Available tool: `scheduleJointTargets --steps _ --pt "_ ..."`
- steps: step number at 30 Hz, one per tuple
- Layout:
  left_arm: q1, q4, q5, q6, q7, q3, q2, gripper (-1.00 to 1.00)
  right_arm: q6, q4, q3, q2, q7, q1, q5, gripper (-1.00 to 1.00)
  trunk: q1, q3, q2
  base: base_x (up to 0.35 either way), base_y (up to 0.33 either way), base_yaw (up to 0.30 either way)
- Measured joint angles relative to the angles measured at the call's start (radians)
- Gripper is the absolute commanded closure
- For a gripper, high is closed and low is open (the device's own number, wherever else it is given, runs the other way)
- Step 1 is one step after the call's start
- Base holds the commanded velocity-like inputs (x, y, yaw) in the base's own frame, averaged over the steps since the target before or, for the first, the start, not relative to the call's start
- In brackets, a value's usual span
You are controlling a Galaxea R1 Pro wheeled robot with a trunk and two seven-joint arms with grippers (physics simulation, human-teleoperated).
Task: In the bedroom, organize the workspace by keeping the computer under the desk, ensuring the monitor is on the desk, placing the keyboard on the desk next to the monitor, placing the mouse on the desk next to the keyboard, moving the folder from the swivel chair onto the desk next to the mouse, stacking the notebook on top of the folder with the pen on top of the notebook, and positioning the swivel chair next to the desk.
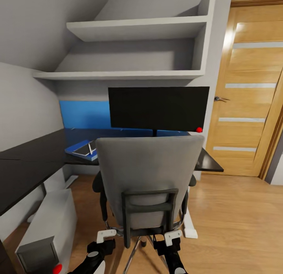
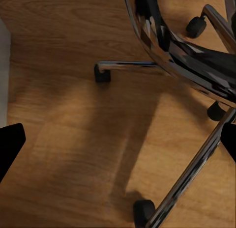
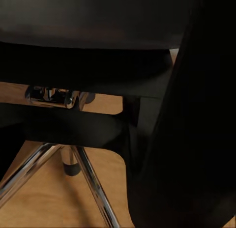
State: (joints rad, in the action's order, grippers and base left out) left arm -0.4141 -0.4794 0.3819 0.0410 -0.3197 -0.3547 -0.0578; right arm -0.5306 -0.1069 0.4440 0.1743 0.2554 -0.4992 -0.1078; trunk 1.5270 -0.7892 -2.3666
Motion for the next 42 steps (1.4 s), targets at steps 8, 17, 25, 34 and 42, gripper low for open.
scheduleJointTargets --steps 8,17,25,34,42 --pt "0.0 0.0 0.0 0.001 0.003 0.0 0.001 -1.0 0.0 0.0 0.003 0.0 0.0 0.0 0.001 -1.0 0.001 0.0 0.0 0.004 -0.027 0.0" --pt "0.0 0.0 0.0 0.001 0.004 0.0 0.001 -1.0 0.0 0.0 0.003 0.0 0.0 0.0 0.002 -1.0 0.001 0.0 0.0 -0.315 -0.088 0.0" --pt "0.0 0.0 0.0 0.001 0.003 0.0 0.001 -1.0 0.0 0.0 0.003 0.0 0.001 0.0 0.002 -1.0 0.001 0.0 0.0 -0.333 -0.071 0.0" --pt "0.0 0.0 -0.001 0.001 0.002 -0.001 0.001 -1.0 0.0 0.0 0.003 0.0 0.0 0.0 0.002 -1.0 -0.033 0.028 0.063 -0.336 -0.011 0.0" --pt "0.0 -0.001 0.002 0.002 0.001 0.002 0.003 -1.0 0.0 -0.002 0.003 0.0 0.0 0.0 0.002 -1.0 -0.064 0.053 0.119 -0.266 -0.001 0.0"
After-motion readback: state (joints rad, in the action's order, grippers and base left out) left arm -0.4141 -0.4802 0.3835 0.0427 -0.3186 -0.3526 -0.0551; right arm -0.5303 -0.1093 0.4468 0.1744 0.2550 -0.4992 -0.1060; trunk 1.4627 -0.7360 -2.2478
